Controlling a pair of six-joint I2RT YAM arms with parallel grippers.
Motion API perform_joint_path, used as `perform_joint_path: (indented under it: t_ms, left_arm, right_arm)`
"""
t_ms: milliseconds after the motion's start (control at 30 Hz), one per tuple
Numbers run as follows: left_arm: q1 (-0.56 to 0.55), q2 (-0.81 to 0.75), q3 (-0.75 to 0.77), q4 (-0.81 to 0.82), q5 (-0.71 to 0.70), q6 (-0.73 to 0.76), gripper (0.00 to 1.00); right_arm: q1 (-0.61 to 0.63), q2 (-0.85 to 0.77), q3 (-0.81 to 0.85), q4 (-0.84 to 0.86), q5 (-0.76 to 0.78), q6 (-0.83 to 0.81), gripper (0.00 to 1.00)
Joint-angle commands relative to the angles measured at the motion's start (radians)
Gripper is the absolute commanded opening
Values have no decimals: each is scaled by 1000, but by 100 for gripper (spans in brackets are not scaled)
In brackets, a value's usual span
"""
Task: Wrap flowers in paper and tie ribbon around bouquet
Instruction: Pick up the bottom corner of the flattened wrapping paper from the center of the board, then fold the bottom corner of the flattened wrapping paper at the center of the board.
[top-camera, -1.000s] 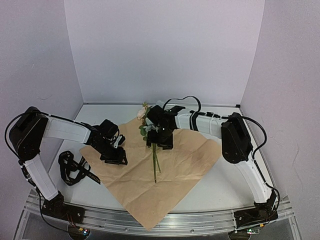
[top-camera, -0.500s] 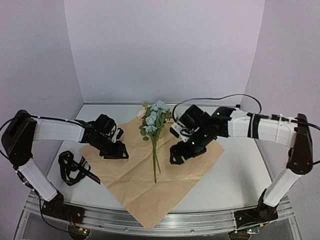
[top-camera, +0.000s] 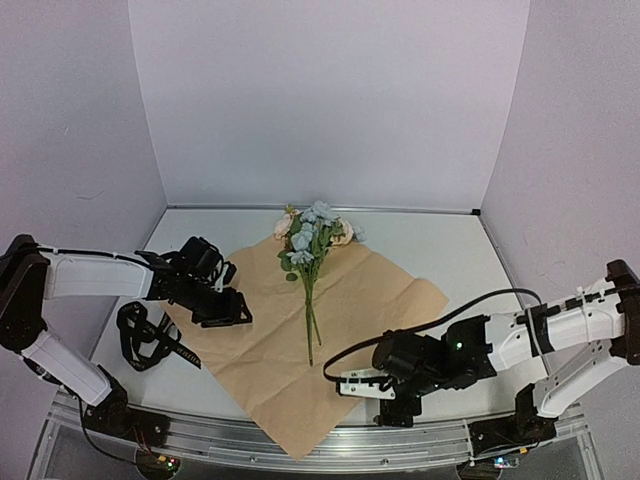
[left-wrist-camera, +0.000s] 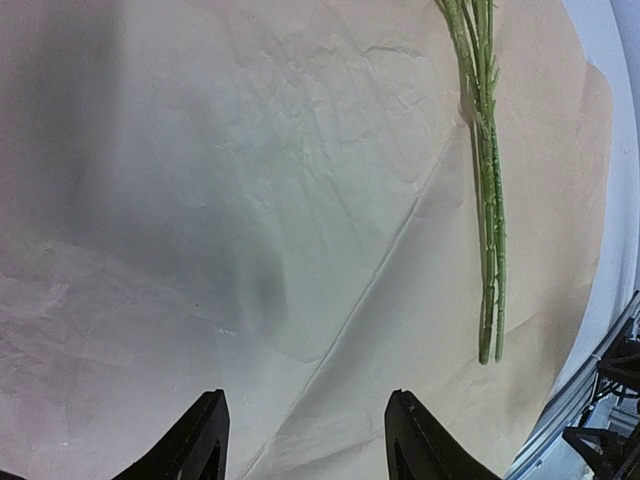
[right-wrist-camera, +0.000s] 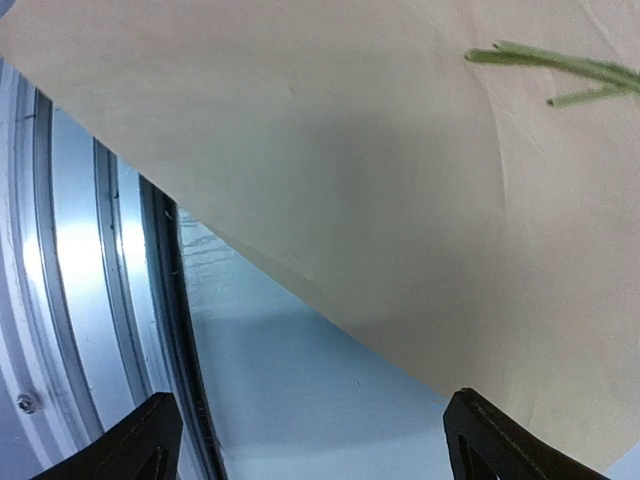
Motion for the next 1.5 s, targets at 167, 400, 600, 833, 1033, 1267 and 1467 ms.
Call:
perform_joint_path:
  t_ms: [167, 400, 600, 833, 1033, 1267, 1467]
  left_arm:
    - [-6, -80, -5, 4, -46, -40, 56]
    - [-6, -93, -9, -11, -59, -40, 56]
    - [-6, -88, 11, -25, -61, -28, 56]
    - [-6, -90, 44, -57, -61, -6, 56]
    - [-7, -131, 85, -111, -69, 11, 56]
    - [-6, -178, 165, -193, -95, 44, 56]
    - [-6, -199, 214, -233, -102, 73, 56]
  right_arm:
    - [156, 180, -59, 438, 306, -382, 95]
    - [215, 271, -29, 569, 403, -446, 91]
    - [222, 238, -12, 537, 424, -391, 64]
    - [222, 210, 32, 432, 406, -342, 16]
    - [177, 148, 124, 222, 353, -239, 0]
    - [-24, 162, 360, -144, 121, 37, 0]
    - [-184, 294, 556, -269, 23, 278, 0]
